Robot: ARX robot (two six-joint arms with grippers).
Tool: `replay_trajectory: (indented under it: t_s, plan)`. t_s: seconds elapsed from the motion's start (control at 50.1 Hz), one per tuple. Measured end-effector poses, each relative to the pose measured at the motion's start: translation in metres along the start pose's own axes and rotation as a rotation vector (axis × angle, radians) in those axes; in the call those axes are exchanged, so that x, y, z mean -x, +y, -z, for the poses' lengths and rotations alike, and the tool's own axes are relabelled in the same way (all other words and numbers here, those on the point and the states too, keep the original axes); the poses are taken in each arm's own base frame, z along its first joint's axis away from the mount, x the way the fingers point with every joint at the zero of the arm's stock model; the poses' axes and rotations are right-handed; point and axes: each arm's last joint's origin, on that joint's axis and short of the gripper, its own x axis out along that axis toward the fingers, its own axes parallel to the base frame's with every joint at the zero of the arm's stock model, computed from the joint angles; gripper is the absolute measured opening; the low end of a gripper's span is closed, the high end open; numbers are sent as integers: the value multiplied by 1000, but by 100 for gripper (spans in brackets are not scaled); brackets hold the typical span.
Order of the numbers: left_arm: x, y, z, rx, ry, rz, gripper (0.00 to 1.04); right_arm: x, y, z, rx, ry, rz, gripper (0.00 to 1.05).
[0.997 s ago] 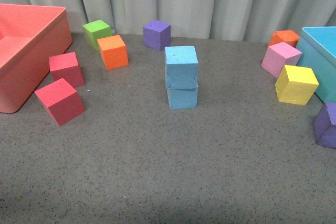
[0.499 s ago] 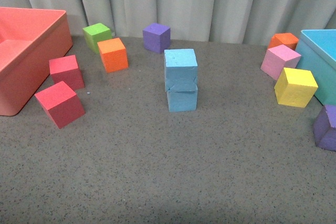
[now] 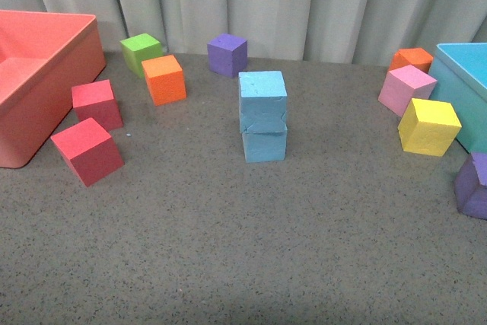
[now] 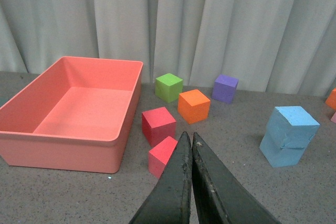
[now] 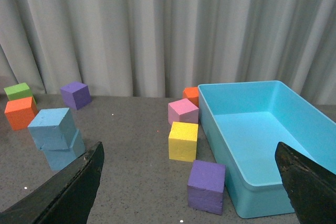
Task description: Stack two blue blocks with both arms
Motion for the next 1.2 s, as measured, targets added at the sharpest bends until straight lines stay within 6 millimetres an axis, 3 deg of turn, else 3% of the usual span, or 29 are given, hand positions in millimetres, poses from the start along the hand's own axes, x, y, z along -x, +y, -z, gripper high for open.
replay_trajectory:
  t_s: [0.339, 0.778, 1.197]
  plan:
    - [12, 0, 3, 0, 8, 1, 5, 0, 0, 0, 0, 0, 0, 95]
    - [13, 0, 3, 0, 6, 1, 100, 0, 0, 0, 0, 0, 0, 95]
    - [13, 0, 3, -2, 6, 1, 98, 0, 0, 0, 0, 0, 0, 95]
